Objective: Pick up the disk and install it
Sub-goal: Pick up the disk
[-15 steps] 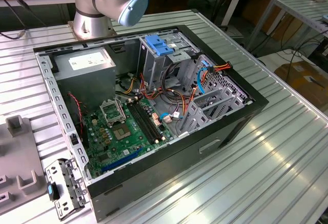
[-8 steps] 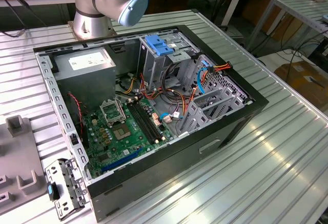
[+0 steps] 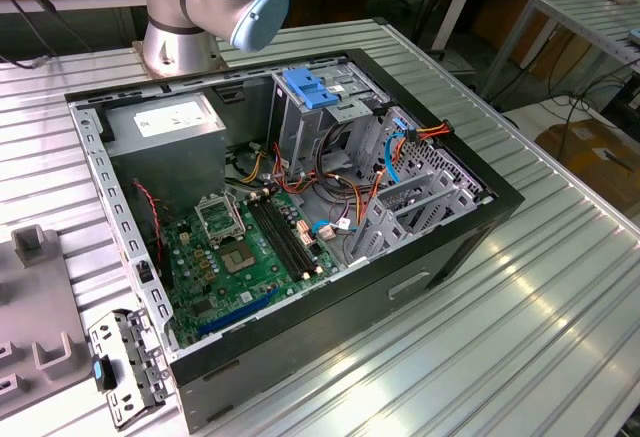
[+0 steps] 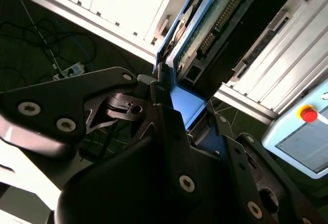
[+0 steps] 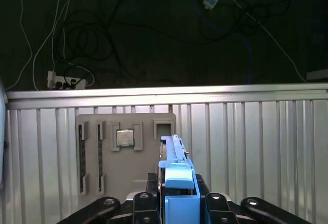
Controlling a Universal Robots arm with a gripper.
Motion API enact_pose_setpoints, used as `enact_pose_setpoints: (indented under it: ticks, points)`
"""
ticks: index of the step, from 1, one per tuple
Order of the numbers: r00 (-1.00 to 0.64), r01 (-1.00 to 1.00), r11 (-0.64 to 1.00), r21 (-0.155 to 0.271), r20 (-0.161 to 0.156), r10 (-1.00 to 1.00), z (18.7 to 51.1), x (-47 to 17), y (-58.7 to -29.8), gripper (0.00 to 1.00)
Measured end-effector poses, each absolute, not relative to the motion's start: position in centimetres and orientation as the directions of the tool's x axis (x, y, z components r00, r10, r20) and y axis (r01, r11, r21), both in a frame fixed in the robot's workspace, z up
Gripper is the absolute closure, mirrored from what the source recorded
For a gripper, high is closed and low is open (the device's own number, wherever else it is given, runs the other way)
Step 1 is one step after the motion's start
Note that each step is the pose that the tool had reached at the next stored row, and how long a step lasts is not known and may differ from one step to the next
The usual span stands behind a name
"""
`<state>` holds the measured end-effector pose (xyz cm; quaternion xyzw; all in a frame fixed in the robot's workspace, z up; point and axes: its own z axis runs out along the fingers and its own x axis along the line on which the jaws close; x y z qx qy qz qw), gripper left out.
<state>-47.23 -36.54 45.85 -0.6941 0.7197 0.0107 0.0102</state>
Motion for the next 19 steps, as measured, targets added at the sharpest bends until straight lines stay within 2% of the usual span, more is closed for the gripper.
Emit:
enact_pose_setpoints:
  ticks: [19]
  points:
    - [-0.036,-0.999,0.036,0.002,-0.030,-0.999,48.0,-47.2,-36.5,0.63]
